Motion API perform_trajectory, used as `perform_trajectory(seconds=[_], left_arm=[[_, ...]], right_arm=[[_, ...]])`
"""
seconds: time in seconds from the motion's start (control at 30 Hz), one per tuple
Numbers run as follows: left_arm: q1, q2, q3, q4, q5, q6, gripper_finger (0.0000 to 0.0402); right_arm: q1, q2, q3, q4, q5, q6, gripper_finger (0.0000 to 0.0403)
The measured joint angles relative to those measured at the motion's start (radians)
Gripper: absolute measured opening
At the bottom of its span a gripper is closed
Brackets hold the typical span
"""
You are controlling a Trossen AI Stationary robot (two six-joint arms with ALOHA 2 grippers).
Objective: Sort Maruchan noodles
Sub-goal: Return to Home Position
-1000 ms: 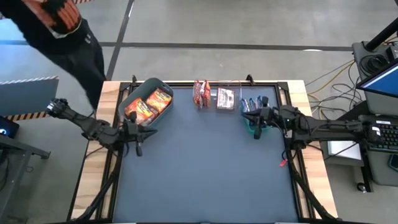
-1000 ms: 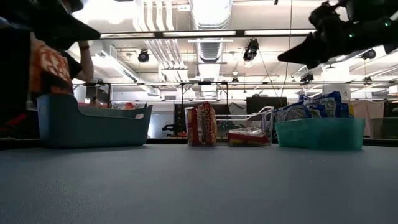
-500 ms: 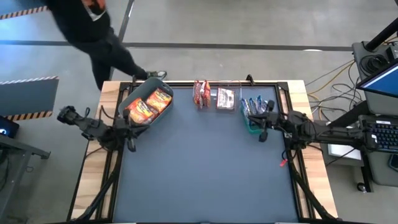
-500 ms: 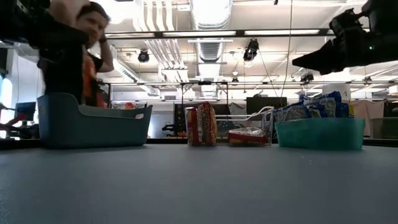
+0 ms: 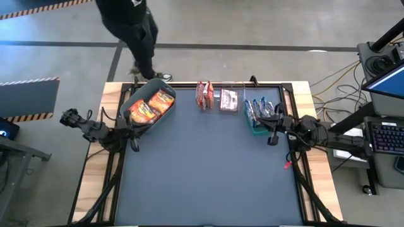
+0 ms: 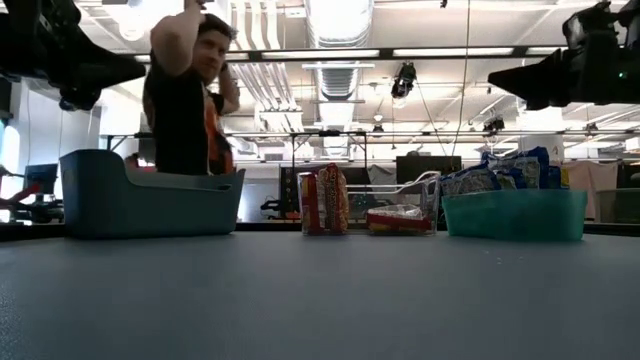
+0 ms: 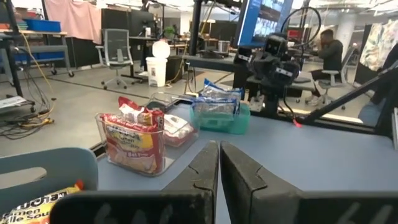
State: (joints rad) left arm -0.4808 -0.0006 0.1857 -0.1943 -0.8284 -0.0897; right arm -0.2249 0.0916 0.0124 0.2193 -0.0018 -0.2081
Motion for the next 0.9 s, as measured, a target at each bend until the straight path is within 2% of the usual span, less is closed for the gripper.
perform_trajectory(seconds=[0.27,0.47,0.9], left_arm=[[0.0,0.0,-0.022,0.001,-0.001,-0.024,0.0],[0.0,0.0,-0.025,0.001,-0.002,-0.025,0.0],[0.0,0.0,-0.025,0.0,-0.003,-0.026,0.0]], right_arm=[[0.0,-0.041,0.0,-0.038,-0.005,-0.02,0.0009],[0.0,-0.091,-0.001,-0.046,-0.051,-0.006,0.0009],[0.0,-0.078,-0.001,-0.112,-0.023,-0.02,0.0009]])
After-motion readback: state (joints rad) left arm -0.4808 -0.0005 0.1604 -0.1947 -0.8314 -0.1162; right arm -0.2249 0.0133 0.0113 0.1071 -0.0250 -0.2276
